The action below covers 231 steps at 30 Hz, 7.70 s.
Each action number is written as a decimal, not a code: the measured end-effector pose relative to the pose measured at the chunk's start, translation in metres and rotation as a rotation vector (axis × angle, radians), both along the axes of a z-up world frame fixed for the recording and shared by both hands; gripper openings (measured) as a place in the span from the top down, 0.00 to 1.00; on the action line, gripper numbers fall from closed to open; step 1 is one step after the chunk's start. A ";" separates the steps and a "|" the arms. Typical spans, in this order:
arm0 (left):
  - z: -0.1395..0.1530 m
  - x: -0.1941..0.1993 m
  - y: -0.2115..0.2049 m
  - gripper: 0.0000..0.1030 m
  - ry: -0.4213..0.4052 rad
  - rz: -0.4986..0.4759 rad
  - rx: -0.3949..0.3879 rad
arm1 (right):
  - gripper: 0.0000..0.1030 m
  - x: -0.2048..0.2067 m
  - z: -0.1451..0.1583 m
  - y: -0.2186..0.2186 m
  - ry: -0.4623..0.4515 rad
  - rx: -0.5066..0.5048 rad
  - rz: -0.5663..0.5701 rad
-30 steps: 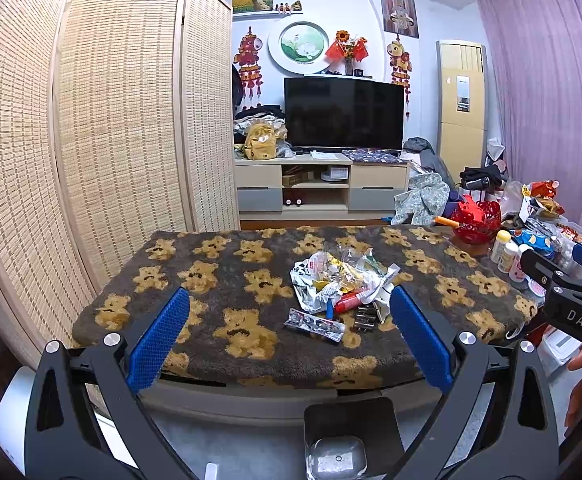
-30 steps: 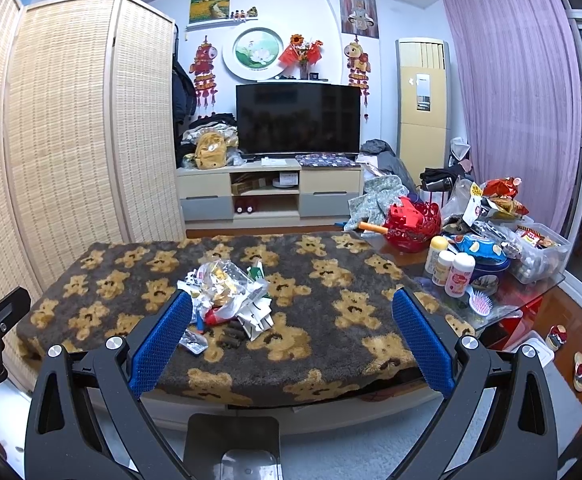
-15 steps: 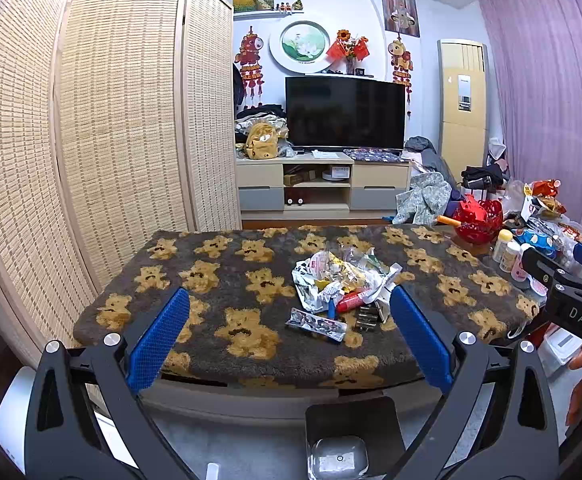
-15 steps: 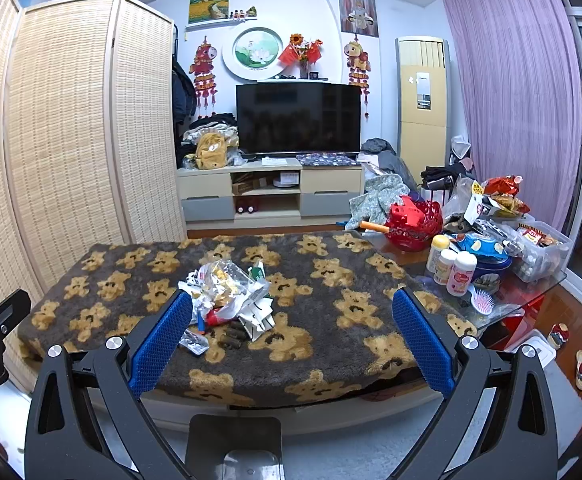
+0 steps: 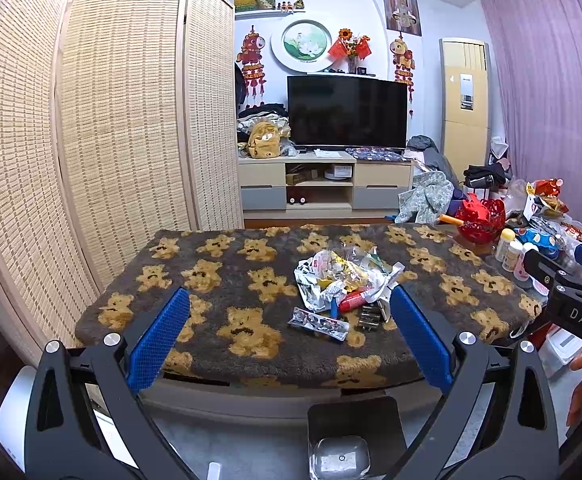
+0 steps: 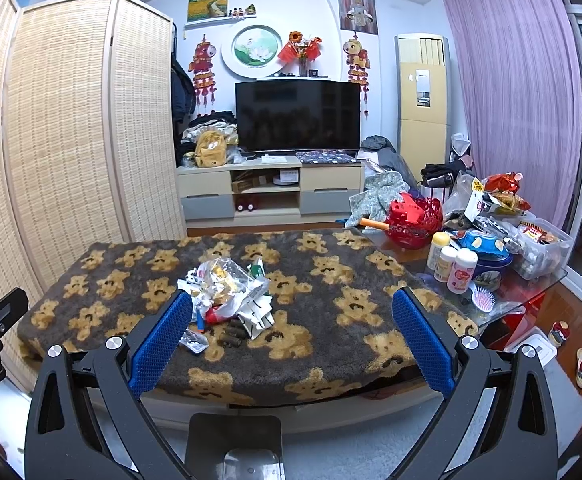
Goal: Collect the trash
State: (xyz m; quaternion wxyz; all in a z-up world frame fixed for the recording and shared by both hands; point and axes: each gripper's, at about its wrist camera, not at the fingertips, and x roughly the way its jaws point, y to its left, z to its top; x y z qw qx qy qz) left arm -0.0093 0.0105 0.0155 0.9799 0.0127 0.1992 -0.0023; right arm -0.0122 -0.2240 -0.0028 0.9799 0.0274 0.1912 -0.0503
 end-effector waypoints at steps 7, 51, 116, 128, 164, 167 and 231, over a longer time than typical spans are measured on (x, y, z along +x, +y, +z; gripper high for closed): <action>-0.001 0.001 -0.001 0.08 0.002 0.004 -0.001 | 0.03 0.001 -0.001 0.000 0.000 0.004 -0.001; -0.177 0.187 -0.003 0.26 0.458 -0.083 -0.055 | 0.36 0.193 -0.185 0.011 0.334 0.113 0.214; -0.128 0.116 -0.018 0.96 0.352 -0.182 -0.084 | 0.89 0.117 -0.122 0.018 0.263 0.127 0.332; -0.225 0.074 -0.028 0.96 0.596 -0.256 -0.095 | 0.88 0.079 -0.212 0.037 0.533 0.178 0.367; -0.230 0.088 -0.008 0.08 0.590 -0.143 -0.037 | 0.03 0.108 -0.213 -0.002 0.484 0.206 0.187; -0.216 0.094 -0.006 0.08 0.563 -0.139 -0.045 | 0.03 0.116 -0.199 -0.007 0.454 0.211 0.178; -0.161 0.241 -0.053 0.89 0.435 -0.281 0.007 | 0.98 0.212 -0.140 -0.026 0.333 0.201 0.211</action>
